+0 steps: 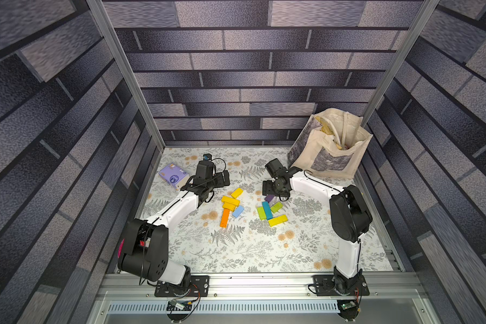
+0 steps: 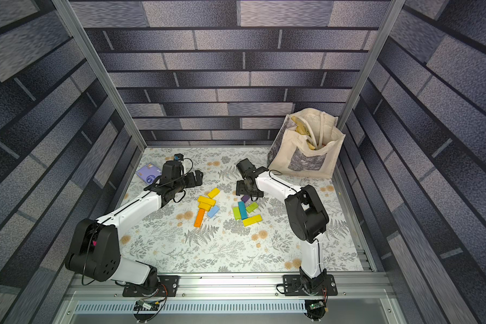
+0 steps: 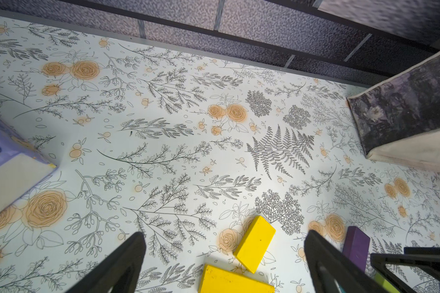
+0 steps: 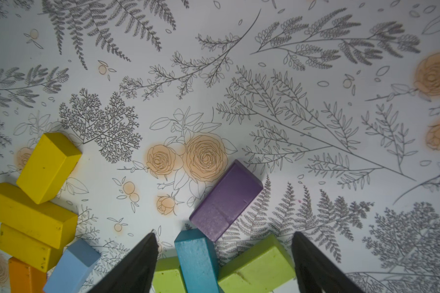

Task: Assemble the letter p with building blocks
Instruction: Pick up the building block from the center of the board.

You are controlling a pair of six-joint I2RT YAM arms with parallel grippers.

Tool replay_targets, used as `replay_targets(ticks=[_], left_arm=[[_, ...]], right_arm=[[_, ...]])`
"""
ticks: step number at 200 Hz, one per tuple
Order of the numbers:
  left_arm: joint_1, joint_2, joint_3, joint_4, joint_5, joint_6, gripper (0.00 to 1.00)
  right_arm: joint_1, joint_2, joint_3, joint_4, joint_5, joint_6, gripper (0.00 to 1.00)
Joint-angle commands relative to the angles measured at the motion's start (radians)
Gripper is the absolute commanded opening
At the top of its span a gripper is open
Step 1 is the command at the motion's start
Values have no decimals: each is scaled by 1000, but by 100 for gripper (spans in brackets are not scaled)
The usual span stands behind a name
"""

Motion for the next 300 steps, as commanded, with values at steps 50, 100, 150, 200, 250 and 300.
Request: replay_targets(ticks=[50, 100, 150, 200, 250, 300], left_arm=[[-1, -4, -4, 9, 23, 1, 100], [-4, -8, -18, 14, 26, -8, 100], [-5, -18, -30, 5, 10, 1, 100], [-4, -14, -35, 10, 6, -1, 100], [-4, 9, -24, 10, 16, 0, 100], [-4, 12, -24, 6, 9, 12, 100]], right_arm=[[74, -20, -99, -48, 54, -103, 64], [90, -18, -119, 10, 37, -122, 62], [104, 27, -75, 4, 16, -132, 62], [108, 19, -64, 0, 6, -129, 61], [112, 61, -69, 13, -6, -111, 61], [127, 109, -48, -36, 65, -115, 59]])
